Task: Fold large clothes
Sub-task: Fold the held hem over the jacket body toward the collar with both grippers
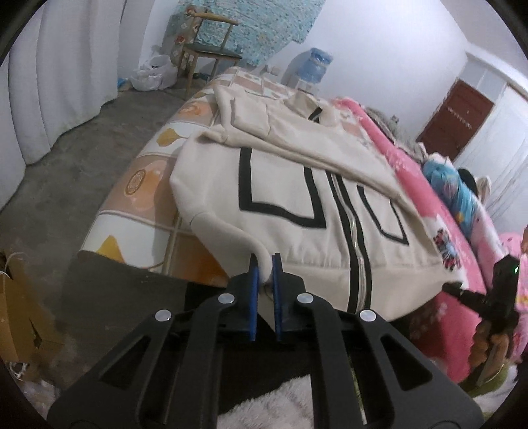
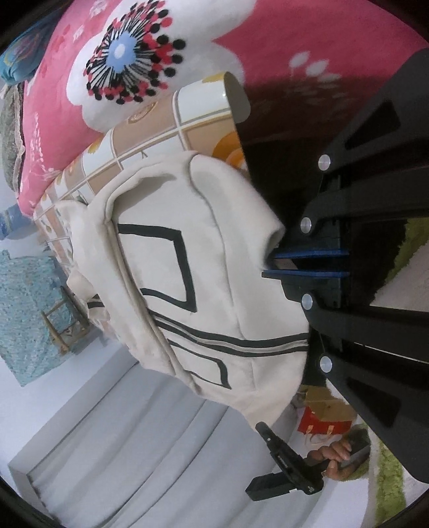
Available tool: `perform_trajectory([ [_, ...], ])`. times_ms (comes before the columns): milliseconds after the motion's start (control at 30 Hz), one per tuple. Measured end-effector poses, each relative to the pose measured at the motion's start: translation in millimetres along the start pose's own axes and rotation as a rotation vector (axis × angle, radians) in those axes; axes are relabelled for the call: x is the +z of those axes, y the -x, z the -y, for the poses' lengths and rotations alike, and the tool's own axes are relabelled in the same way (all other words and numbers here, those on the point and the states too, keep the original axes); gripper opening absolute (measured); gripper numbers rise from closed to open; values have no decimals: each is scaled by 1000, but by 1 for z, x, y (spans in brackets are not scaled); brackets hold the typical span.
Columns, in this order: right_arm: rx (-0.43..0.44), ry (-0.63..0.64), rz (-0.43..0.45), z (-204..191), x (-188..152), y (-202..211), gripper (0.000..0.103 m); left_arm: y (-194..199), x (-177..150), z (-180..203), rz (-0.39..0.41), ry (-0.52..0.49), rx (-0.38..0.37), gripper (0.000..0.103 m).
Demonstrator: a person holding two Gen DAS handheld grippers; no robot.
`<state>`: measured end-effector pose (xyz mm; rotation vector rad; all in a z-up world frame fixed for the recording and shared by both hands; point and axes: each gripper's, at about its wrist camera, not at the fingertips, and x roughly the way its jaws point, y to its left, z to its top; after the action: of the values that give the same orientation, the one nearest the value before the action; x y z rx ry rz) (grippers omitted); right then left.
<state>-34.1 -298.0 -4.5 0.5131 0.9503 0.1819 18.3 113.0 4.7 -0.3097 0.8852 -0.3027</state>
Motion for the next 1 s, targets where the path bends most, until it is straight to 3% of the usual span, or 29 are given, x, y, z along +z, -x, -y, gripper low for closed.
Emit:
perform_trajectory([
  [533,87,-13,66,-1,40,3,6,-11,43,-7,79,77,-48,6],
  [800,119,-10,112,-3,77,1,6,-17,70,-20,129,134,-75,6],
  [1000,126,-9,166,-2,111,-8,6,-30,98,-30,162,155,-42,6],
])
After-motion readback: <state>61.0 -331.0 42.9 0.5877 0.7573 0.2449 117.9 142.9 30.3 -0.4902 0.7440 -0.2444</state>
